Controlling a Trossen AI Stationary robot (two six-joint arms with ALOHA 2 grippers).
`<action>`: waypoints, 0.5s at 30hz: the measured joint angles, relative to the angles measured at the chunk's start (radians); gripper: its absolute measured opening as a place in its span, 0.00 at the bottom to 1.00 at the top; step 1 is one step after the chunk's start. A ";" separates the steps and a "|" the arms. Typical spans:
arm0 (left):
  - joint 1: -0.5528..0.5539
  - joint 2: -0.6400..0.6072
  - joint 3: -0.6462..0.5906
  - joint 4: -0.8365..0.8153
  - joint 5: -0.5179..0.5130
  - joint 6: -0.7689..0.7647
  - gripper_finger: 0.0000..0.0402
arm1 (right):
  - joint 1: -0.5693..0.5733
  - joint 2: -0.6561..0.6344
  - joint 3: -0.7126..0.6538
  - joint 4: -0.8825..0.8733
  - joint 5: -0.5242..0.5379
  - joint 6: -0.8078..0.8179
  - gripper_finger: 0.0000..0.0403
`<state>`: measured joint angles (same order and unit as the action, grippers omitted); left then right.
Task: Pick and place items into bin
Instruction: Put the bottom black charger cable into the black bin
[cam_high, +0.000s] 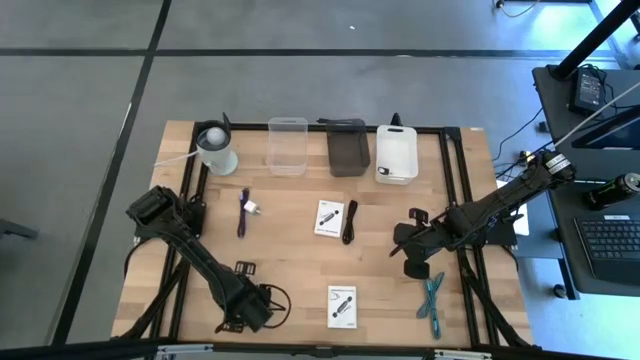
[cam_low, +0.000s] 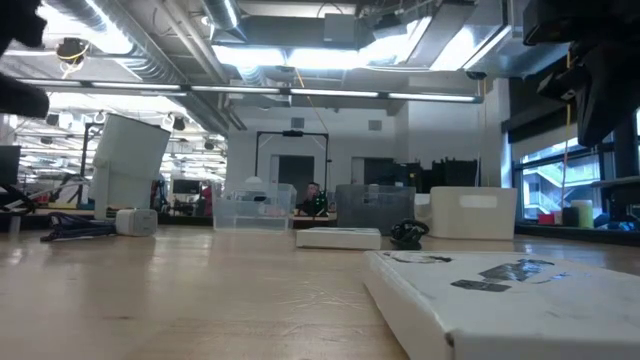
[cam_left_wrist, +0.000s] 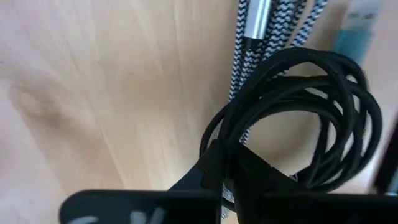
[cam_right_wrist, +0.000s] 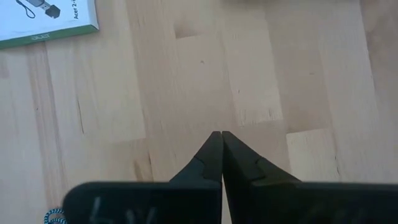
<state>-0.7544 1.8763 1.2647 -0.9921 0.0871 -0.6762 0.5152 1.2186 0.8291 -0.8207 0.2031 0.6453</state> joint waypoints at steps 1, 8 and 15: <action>0.003 0.000 0.017 -0.023 0.001 0.000 0.02 | 0.000 0.000 0.000 0.000 0.000 -0.001 0.01; 0.043 -0.044 0.165 -0.138 -0.011 0.035 0.01 | 0.000 0.000 0.000 0.004 0.052 -0.013 0.01; 0.177 -0.246 0.181 -0.178 -0.202 -0.091 0.01 | -0.001 0.000 0.000 0.011 0.075 0.026 0.01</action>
<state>-0.5770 1.6308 1.4462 -1.1699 -0.1147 -0.7669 0.5144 1.2190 0.8288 -0.8097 0.2778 0.6717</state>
